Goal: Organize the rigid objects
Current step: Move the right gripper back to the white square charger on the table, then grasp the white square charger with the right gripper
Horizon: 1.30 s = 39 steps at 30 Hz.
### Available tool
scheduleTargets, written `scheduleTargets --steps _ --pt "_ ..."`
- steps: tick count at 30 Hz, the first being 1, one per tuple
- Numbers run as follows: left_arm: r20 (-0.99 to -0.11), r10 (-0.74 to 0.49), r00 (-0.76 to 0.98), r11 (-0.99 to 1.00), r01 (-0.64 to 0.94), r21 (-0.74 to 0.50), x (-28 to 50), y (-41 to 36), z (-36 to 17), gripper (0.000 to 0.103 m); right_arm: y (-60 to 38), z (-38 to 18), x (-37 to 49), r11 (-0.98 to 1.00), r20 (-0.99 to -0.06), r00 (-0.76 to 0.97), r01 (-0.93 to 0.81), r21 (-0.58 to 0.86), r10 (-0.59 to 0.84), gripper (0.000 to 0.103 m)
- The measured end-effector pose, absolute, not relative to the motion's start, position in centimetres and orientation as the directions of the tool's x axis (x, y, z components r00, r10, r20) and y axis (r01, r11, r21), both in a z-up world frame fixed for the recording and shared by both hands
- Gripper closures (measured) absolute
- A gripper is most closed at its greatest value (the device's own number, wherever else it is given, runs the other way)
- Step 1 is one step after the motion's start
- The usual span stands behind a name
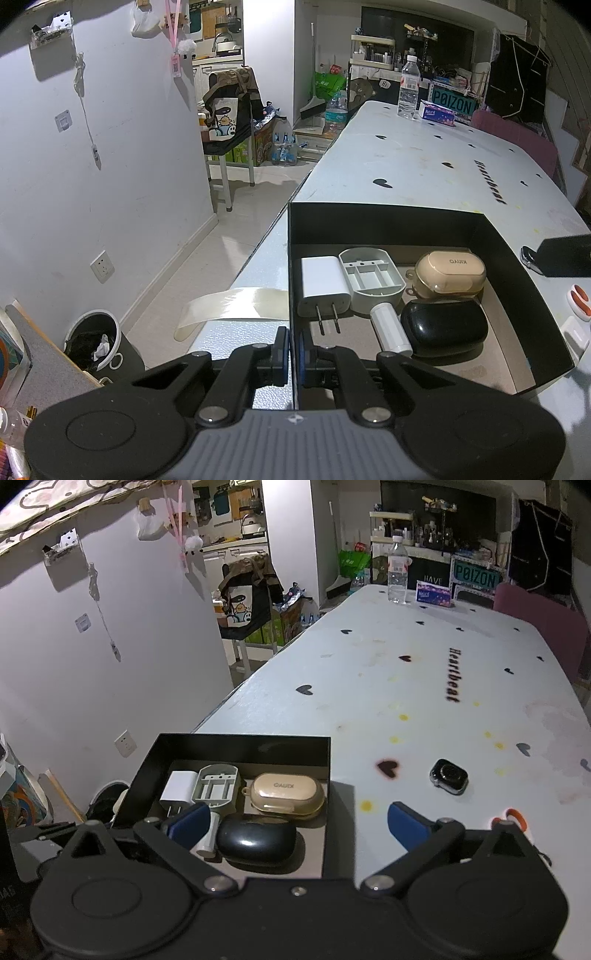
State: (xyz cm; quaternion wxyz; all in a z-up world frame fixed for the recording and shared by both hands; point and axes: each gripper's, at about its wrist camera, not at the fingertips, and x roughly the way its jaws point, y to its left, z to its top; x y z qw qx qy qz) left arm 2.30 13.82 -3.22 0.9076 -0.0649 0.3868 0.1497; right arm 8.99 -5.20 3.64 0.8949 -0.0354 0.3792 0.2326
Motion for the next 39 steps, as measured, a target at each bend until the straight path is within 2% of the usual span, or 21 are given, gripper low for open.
scheduleTargets --steps 7,17,26,30,35,39 --pt "-0.722 0.221 0.656 0.947 -0.322 -0.003 2.3 13.8 -3.2 0.098 -6.6 3.7 9.4 0.908 -0.679 0.636 -0.405 0.111 0.367 0.000" --pt "-0.721 0.222 0.656 0.947 -0.322 -0.001 2.3 13.8 -3.2 0.098 -11.1 3.2 11.8 0.967 -0.655 0.717 -0.239 0.091 0.239 0.000" --pt "-0.722 0.222 0.656 0.947 -0.322 -0.002 2.3 13.8 -3.2 0.098 -15.3 0.4 15.3 0.973 -0.727 0.648 -0.129 0.189 0.227 0.000" --pt "-0.722 0.221 0.656 0.947 -0.321 -0.002 2.3 13.7 -3.2 0.098 -15.6 -0.7 15.3 0.968 -0.773 0.585 -0.186 0.166 0.245 0.000" --pt "-0.721 0.223 0.656 0.947 -0.322 0.000 2.3 13.7 -3.2 0.098 -15.7 -1.8 14.7 0.946 -0.809 0.502 -0.256 0.200 0.307 0.008" --pt "-0.721 0.224 0.655 0.947 -0.322 0.001 2.3 13.7 -3.2 0.098 -14.8 -2.7 14.2 0.933 -0.836 0.454 -0.317 0.171 0.308 0.018"
